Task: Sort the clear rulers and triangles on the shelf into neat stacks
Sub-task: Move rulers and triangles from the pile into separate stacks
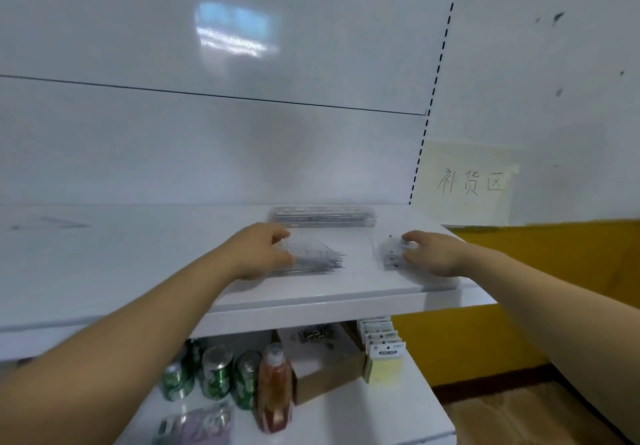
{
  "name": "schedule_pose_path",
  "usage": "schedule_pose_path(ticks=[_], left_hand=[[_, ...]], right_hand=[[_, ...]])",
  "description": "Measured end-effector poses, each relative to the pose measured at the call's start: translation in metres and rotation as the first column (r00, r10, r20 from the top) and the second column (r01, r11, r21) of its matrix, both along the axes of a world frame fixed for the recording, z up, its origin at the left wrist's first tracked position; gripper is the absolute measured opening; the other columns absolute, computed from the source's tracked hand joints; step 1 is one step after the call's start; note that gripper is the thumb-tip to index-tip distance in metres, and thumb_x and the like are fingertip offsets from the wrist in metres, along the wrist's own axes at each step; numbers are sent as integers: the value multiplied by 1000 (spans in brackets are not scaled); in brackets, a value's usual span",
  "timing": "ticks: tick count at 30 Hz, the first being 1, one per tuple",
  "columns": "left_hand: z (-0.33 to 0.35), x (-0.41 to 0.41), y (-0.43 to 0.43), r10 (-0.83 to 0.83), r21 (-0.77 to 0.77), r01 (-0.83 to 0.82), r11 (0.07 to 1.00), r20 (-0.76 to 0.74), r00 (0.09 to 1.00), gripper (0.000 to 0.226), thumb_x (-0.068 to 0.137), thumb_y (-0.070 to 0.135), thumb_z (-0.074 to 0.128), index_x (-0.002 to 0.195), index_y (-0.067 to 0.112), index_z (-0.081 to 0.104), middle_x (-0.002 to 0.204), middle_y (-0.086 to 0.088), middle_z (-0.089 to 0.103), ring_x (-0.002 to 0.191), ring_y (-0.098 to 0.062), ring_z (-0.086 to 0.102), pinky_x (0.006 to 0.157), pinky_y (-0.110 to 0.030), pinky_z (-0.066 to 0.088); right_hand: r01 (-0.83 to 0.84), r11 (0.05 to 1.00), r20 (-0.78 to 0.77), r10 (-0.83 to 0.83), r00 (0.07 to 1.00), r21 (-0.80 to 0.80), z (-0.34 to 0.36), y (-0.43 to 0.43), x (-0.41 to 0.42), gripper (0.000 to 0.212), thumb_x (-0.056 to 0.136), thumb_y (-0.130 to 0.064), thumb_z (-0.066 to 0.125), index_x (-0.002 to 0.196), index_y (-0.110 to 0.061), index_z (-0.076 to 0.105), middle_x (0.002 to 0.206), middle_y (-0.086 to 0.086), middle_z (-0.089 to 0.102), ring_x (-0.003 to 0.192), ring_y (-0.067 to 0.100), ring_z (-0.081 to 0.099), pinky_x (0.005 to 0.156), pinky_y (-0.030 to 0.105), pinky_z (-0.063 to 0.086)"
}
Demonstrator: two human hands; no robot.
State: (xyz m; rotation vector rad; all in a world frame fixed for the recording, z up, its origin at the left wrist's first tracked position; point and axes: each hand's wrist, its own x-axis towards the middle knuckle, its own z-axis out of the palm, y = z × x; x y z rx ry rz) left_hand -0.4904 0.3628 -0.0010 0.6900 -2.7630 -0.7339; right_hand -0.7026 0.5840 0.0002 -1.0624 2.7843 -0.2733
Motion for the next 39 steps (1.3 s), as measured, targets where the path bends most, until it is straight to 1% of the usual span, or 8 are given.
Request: schedule_pose_path(ticks=[5,11,15,19,25,31,36,39], left_hand=[[-3,-1,12,97,0,-97,995,13,995,65,83,29,68,141,16,41,144,-4,45,127,-20,46,101,-27,35],[-10,6,18,157,-41,-157,987,-11,988,62,82,29,70,138,18,45,139,-5,50,122,-19,50,93,-22,34],[-12,8,25,174,-87,-176,981,-28,984,61,85,37,64,139,17,44,140,-3,49,123,-19,50,99,-28,38],[-11,8,29,191,-95,-194,976,-41,981,57,87,37,62,138,18,45,137,-4,52,120,-19,51,98,-29,39],[-3,13,36,215,-100,-214,972,6,977,67,87,45,60,144,21,33,147,-3,40,129,-23,43,104,-34,35],[3,41,35,280,-134,-270,954,64,958,69,89,49,56,146,22,28,152,-2,31,135,-22,35,108,-32,29],[-1,86,13,331,-111,-320,941,107,937,70,88,50,56,146,23,28,154,0,27,138,-21,31,109,-32,26],[-5,125,-9,362,-93,-353,931,118,925,71,88,51,56,147,24,28,155,1,25,139,-21,29,110,-33,26]], right_hand=[[-97,995,-7,97,995,6,-1,4,-6,57,98,-39,41,147,-14,27,151,8,35,136,25,35,109,33,26],[-149,989,-30,149,988,4,-2,15,-10,76,91,-56,47,150,-18,19,152,7,33,136,26,36,112,37,28],[-174,985,-90,175,980,19,-2,20,-6,76,88,-57,51,148,-19,25,149,4,39,132,24,40,109,36,31],[-174,985,-109,172,979,-10,-5,23,-8,72,89,-55,52,147,-21,27,145,3,45,127,23,46,106,35,35],[-224,974,-82,220,972,-39,10,21,-4,77,87,-55,55,149,-22,23,151,2,34,135,23,37,109,35,30],[-406,911,-92,399,912,-74,26,-32,31,74,89,-57,49,149,-22,23,154,3,30,137,24,33,111,38,27],[-555,832,-109,550,828,-15,24,-92,90,75,91,-59,44,151,-22,19,157,1,21,143,23,24,115,37,20],[-615,788,-108,612,784,1,28,-134,131,74,91,-59,43,151,-22,19,157,3,21,142,24,25,114,36,21]])
